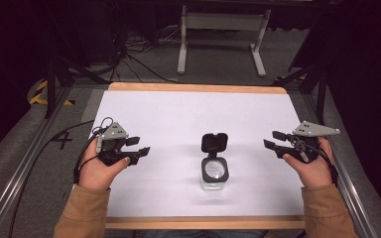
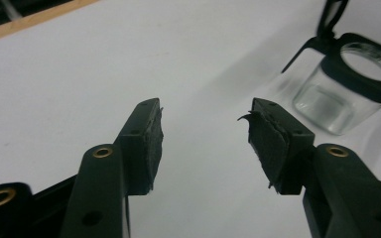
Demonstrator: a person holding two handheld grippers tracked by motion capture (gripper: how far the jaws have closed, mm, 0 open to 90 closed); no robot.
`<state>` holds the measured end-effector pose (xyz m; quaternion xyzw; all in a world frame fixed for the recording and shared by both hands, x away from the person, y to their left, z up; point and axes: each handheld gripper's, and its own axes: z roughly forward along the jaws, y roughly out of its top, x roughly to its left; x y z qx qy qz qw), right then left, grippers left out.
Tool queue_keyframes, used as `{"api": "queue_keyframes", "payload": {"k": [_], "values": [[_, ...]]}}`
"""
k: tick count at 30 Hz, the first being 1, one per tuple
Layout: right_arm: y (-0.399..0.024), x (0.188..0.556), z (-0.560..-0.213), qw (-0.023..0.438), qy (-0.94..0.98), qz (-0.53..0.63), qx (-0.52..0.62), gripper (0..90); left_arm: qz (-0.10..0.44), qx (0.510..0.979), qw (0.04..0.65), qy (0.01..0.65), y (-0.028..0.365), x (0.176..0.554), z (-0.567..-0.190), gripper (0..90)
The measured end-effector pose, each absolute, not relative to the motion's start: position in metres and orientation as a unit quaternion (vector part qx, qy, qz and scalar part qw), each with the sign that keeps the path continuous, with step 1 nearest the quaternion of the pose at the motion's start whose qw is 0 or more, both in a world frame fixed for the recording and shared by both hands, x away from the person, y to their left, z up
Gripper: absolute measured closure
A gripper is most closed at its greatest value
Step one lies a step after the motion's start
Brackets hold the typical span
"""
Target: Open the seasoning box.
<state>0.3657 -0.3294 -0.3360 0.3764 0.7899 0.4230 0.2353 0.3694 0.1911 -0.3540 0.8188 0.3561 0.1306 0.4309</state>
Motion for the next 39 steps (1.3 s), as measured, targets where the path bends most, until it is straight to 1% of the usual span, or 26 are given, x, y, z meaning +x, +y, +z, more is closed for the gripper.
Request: {"api": "queue_keyframes", "payload": {"k": [4, 8, 9, 10, 11, 14, 15, 16, 17, 19, 21, 26, 29, 31, 35, 39], "values": [[-0.34, 0.371, -0.344, 0.233, 0.792, 0.398, 0.4, 50.8, 0.126, 0.813, 0.433, 0.368, 0.202, 0.377, -0.363, 44.6], [-0.351, 0.377, -0.354, 0.229, 0.791, 0.385, 0.418, 48.5, 0.115, 0.803, 0.443, 0.381, 0.214, 0.385, -0.376, 43.2], [-0.356, 0.38, -0.359, 0.225, 0.789, 0.382, 0.426, 46.3, 0.116, 0.805, 0.432, 0.391, 0.219, 0.39, -0.384, 41.6], [-0.356, 0.38, -0.359, 0.225, 0.789, 0.382, 0.426, 46.3, 0.116, 0.805, 0.432, 0.391, 0.219, 0.39, -0.384, 41.0], [-0.359, 0.384, -0.366, 0.224, 0.79, 0.374, 0.431, 45.5, 0.117, 0.807, 0.423, 0.396, 0.224, 0.396, -0.392, 39.2], [-0.363, 0.388, -0.374, 0.228, 0.795, 0.362, 0.43, 44.9, 0.132, 0.803, 0.426, 0.395, 0.229, 0.4, -0.401, 34.0], [-0.365, 0.391, -0.379, 0.228, 0.794, 0.36, 0.434, 44.1, 0.146, 0.798, 0.427, 0.399, 0.23, 0.403, -0.407, 34.0], [-0.367, 0.394, -0.384, 0.229, 0.795, 0.355, 0.435, 43.3, 0.148, 0.797, 0.426, 0.402, 0.231, 0.404, -0.411, 32.1], [-0.369, 0.397, -0.393, 0.222, 0.794, 0.351, 0.445, 41.6, 0.146, 0.797, 0.425, 0.403, 0.232, 0.407, -0.416, 30.5], [-0.372, 0.4, -0.399, 0.218, 0.792, 0.351, 0.449, 41.2, 0.142, 0.795, 0.427, 0.407, 0.231, 0.409, -0.421, 29.9], [-0.373, 0.401, -0.402, 0.211, 0.791, 0.354, 0.452, 41.0, 0.139, 0.799, 0.421, 0.407, 0.231, 0.41, -0.424, 27.4], [-0.38, 0.406, -0.414, 0.202, 0.788, 0.357, 0.459, 39.2, 0.13, 0.811, 0.394, 0.411, 0.227, 0.414, -0.436, 25.9], [-0.383, 0.408, -0.421, 0.202, 0.785, 0.358, 0.463, 39.1, 0.129, 0.823, 0.379, 0.404, 0.227, 0.415, -0.441, 27.0], [-0.384, 0.41, -0.427, 0.196, 0.779, 0.358, 0.475, 39.1, 0.127, 0.836, 0.352, 0.4, 0.227, 0.418, -0.444, 27.0], [-0.385, 0.411, -0.432, 0.203, 0.777, 0.346, 0.486, 39.2, 0.122, 0.833, 0.352, 0.41, 0.223, 0.417, -0.445, 26.1], [-0.386, 0.41, -0.43, 0.203, 0.774, 0.349, 0.488, 40.0, 0.101, 0.828, 0.346, 0.429, 0.218, 0.416, -0.442, 26.1]]}}
